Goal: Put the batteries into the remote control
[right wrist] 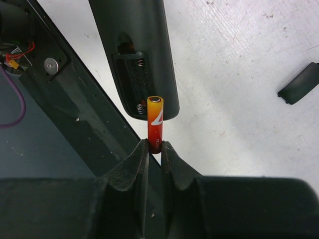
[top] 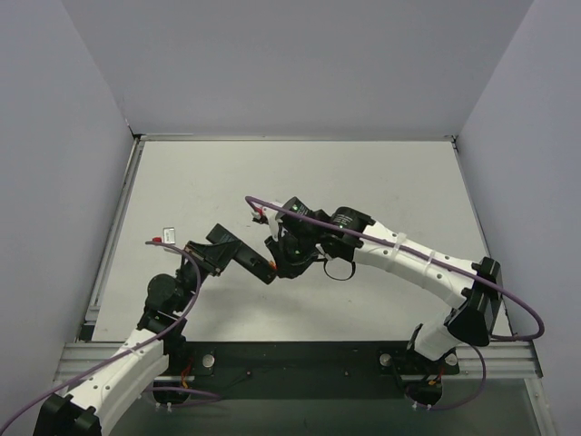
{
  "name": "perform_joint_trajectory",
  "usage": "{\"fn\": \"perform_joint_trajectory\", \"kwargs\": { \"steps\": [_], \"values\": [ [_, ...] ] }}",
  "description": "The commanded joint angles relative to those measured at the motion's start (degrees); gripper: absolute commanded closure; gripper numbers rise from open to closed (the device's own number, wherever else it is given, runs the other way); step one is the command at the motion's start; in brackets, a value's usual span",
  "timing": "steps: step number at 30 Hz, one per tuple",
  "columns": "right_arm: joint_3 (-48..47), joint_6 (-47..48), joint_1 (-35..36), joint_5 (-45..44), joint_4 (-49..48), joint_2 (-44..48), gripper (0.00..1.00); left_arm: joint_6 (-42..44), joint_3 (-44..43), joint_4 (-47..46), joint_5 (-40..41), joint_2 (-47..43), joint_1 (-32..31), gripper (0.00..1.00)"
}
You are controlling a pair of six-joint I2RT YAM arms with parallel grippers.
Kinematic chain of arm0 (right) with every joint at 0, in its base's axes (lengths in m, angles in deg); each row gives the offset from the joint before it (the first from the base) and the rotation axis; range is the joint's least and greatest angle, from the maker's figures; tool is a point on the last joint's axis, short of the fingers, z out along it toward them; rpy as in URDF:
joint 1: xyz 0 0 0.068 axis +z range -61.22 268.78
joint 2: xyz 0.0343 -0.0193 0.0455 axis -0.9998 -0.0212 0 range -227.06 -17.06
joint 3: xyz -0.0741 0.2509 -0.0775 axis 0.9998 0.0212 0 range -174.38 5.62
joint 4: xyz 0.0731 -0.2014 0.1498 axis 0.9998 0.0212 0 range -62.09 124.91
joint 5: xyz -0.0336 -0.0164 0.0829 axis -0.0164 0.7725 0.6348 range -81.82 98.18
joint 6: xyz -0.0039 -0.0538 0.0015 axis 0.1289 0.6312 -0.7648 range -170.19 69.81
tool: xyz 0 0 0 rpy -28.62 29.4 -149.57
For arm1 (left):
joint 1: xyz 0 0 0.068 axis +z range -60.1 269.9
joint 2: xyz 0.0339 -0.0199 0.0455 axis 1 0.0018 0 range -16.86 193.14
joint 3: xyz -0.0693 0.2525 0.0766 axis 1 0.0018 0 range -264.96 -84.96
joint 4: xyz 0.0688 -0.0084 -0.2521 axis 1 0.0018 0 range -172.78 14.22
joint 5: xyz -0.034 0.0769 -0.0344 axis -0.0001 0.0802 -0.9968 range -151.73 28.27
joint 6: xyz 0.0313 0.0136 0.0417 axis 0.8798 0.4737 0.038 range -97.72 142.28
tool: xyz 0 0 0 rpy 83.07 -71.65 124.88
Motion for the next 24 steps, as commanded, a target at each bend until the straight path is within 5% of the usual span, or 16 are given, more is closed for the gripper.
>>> {"fn": "perform_joint_trajectory", "kwargs": {
  "steps": [1, 24],
  "values": [
    [-3.49, -0.56, 0.37, 1.03, 4.17, -1.64, 1.00, -1.81, 6.92, -1.25, 1.73, -0.79, 0.14, 1.00],
    [-8.50, -0.03, 1.07, 1.38, 7.87, -8.40, 1.00, -2.25, 7.01, -4.77, 0.41, 2.55, -0.38, 1.00]
  ]
}}
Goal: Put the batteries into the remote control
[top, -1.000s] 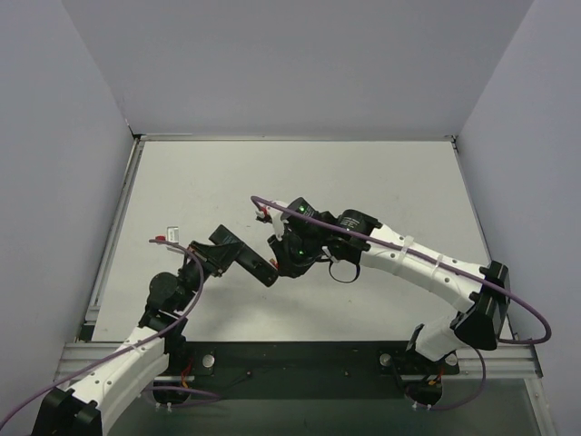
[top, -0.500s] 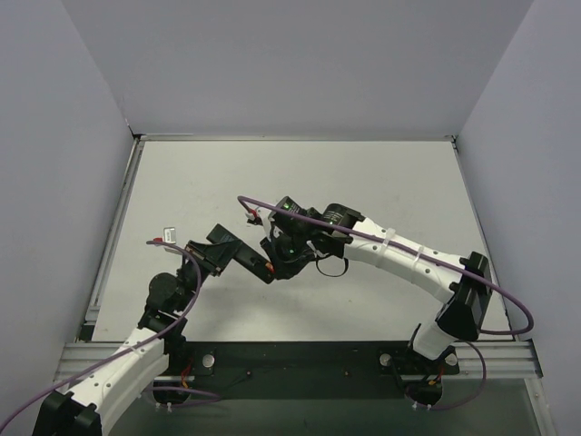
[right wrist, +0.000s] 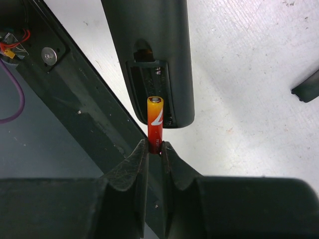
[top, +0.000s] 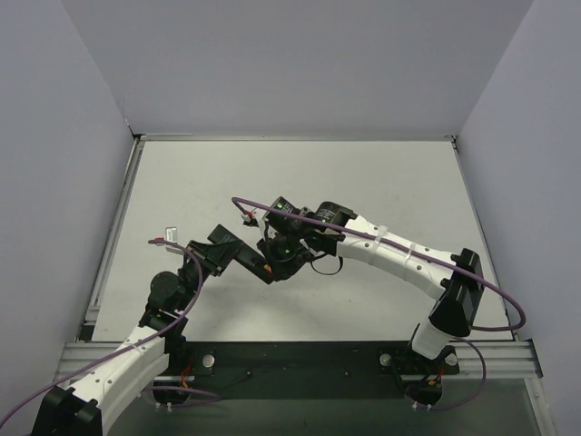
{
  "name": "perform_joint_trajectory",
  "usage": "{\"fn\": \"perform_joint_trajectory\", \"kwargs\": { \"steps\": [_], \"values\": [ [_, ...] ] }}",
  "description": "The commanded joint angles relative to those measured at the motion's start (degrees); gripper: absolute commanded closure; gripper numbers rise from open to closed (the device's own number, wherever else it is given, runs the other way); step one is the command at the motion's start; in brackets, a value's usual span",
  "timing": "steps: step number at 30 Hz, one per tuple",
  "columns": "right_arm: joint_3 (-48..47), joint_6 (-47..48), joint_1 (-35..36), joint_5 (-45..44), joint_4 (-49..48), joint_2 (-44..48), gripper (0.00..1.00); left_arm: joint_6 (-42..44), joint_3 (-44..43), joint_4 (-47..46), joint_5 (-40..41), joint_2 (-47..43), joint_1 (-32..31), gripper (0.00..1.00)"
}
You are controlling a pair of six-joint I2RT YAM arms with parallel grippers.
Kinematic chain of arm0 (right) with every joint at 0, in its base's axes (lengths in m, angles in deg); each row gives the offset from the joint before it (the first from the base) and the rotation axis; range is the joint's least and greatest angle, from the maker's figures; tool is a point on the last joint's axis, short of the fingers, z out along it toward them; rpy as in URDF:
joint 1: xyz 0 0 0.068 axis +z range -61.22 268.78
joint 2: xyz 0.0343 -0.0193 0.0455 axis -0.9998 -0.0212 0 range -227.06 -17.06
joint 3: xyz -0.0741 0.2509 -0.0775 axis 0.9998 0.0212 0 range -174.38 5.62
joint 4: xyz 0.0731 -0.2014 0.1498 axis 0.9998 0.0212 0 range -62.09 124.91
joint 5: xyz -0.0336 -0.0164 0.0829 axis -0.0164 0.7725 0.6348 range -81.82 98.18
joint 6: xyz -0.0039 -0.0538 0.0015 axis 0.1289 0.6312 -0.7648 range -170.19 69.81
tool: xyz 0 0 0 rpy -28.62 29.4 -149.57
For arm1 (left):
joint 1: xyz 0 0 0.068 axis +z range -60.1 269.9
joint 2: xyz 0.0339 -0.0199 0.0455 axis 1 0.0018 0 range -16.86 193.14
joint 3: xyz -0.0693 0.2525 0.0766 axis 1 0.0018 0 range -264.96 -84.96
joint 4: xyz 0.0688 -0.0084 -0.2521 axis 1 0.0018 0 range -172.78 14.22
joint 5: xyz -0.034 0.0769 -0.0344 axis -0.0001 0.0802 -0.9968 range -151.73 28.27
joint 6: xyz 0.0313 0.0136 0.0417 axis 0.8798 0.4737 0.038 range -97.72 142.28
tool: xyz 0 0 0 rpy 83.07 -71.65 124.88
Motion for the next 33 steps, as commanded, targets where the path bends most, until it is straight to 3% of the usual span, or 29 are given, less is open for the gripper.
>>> {"fn": "perform_joint_trajectory", "kwargs": {
  "steps": [1, 22, 33],
  "values": [
    [-2.47, -0.30, 0.29, -0.28, 2.31, -1.76, 1.00, -0.72, 7.01, -4.57, -0.35, -0.11, -0.43, 1.00],
    [-3.53, -1.96, 0.37, -2.65, 2.75, -3.34, 1.00, -0.02, 6.31, -3.96, 0.79, -0.20, -2.80, 1.00],
    [-4.76, -1.88, 0.72, -5.99, 6.00, -4.49, 1.00, 1.30, 5.60, 2.19, 5.27, -2.31, -5.17, 1.00]
  ]
}}
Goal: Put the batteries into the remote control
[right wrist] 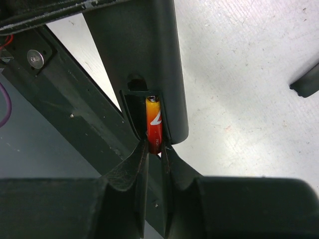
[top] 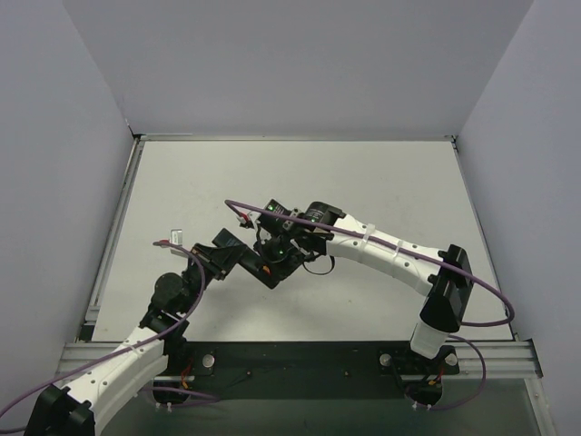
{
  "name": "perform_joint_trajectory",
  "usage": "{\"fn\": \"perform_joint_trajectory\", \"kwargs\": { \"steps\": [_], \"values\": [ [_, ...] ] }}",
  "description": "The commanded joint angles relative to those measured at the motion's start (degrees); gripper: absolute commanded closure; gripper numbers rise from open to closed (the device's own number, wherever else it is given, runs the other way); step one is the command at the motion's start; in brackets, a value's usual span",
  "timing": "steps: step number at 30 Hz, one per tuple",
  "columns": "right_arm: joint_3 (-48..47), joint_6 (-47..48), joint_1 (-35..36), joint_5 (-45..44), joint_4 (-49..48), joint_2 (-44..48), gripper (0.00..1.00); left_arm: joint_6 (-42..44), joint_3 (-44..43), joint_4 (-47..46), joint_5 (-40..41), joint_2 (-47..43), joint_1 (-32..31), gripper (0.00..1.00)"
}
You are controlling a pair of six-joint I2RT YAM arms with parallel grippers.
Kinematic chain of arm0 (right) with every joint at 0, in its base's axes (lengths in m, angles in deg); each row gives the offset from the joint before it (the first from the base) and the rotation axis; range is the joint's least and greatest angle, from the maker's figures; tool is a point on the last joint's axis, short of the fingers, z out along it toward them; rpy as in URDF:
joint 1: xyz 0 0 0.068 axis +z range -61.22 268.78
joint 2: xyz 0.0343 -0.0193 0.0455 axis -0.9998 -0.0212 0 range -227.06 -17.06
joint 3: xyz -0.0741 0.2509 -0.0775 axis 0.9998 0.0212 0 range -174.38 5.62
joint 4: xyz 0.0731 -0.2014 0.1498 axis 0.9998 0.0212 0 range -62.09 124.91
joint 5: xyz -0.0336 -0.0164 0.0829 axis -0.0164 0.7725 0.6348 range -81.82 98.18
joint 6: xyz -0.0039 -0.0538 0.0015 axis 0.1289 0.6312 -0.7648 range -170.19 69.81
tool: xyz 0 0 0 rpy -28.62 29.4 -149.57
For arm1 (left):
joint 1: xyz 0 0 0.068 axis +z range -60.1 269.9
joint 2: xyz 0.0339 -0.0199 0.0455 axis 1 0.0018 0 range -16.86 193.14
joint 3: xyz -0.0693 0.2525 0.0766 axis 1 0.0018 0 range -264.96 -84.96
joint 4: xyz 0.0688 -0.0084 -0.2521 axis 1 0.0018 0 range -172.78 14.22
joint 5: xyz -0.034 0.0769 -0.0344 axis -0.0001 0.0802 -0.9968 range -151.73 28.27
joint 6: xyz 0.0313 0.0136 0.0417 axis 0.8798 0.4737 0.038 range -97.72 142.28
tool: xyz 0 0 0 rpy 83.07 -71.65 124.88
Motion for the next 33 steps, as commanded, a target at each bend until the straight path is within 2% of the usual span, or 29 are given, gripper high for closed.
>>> {"fn": "perform_joint_trajectory", "kwargs": {
  "steps": [1, 18, 24, 33],
  "values": [
    [-2.42, -0.48, 0.48, -3.89, 4.19, -0.99, 0.99, 0.34, 5.52, -0.43, 2.56, -1.46, -1.43, 1.00],
    [-4.88, -0.48, 2.51, -7.50, 5.16, -3.36, 0.99, 0.78, 4.11, 2.12, 8.45, -1.20, -6.71, 1.00],
    [-4.79, -0.74, 2.77, -7.23, 5.07, -3.19, 0.88, -0.89, 4.98, 1.95, 9.59, -1.28, -6.80, 1.00],
    [-4.62, -0.57, 2.86, -7.76, 4.98, -2.40, 0.82, -3.79, 6.65, 1.95, 10.65, -1.46, -6.80, 1.00]
  ]
}}
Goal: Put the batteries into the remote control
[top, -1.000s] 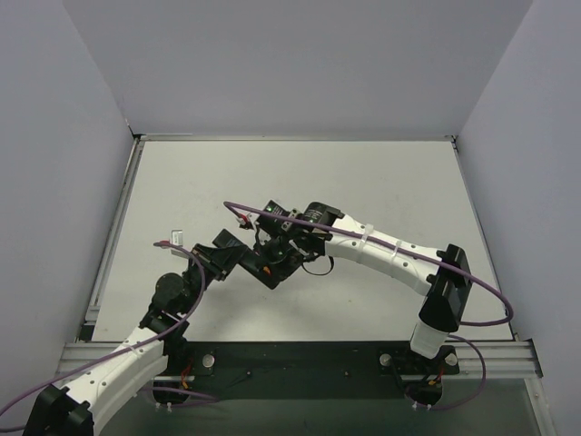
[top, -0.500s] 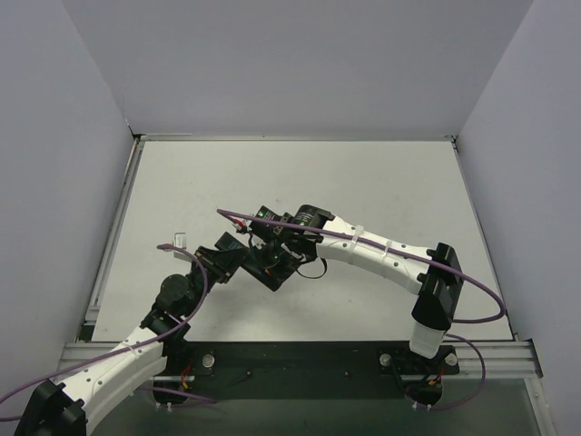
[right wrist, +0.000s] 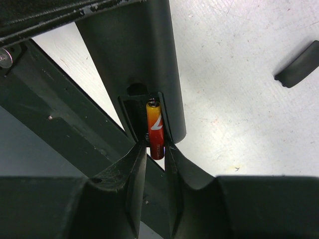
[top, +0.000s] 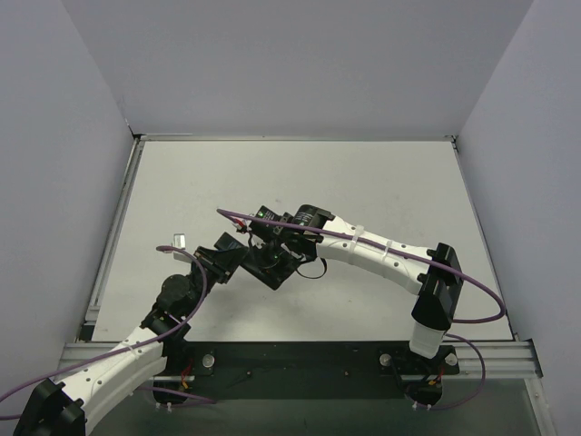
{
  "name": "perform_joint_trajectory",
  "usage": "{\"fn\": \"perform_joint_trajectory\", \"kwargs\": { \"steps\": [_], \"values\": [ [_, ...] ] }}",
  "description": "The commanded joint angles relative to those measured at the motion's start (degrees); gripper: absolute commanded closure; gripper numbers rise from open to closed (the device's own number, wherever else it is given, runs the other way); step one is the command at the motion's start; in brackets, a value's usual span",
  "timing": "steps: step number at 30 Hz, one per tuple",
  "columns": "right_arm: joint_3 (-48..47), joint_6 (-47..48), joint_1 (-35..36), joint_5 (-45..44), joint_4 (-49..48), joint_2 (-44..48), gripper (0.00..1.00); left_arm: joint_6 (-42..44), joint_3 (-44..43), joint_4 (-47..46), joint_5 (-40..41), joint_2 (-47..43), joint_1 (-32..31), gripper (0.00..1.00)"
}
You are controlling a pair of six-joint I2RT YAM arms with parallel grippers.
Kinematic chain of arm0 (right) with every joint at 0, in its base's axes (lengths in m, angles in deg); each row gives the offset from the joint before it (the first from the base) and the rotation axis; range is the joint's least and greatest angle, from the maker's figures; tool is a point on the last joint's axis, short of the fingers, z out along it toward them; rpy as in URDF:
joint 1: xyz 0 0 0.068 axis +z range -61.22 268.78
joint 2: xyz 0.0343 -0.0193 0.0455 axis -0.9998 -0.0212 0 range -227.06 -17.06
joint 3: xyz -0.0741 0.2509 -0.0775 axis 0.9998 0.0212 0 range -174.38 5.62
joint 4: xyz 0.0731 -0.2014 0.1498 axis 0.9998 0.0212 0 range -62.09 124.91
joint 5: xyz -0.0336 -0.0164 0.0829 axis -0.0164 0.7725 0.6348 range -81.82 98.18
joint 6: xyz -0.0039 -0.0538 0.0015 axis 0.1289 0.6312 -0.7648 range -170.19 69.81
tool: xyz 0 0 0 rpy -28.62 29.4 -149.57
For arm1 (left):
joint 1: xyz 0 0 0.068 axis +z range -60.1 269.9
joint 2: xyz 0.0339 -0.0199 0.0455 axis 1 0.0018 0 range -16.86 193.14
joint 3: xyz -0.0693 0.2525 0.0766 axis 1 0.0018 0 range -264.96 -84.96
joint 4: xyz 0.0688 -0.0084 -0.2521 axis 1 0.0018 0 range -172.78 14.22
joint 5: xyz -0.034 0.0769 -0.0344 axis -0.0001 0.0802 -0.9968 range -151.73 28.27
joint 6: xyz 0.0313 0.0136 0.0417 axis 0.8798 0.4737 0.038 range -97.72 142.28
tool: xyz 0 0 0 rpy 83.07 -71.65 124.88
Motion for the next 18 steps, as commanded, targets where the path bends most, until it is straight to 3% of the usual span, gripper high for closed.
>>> {"fn": "perform_joint_trajectory", "kwargs": {
  "steps": [1, 9, 18],
  "values": [
    [-1.80, -0.46, 0.45, -1.71, 1.25, 0.84, 0.82, -2.65, 6.66, -2.75, 0.97, -0.52, -0.33, 1.00],
    [-1.98, -0.46, 0.54, -2.23, 1.07, 1.63, 0.80, -3.18, 6.66, -2.14, 1.06, -0.26, -0.33, 1.00],
    [-2.41, -0.37, 0.45, -2.67, 0.98, 1.63, 0.89, -4.41, 7.01, -3.54, 0.79, 0.80, -0.33, 1.00]
  ]
}}
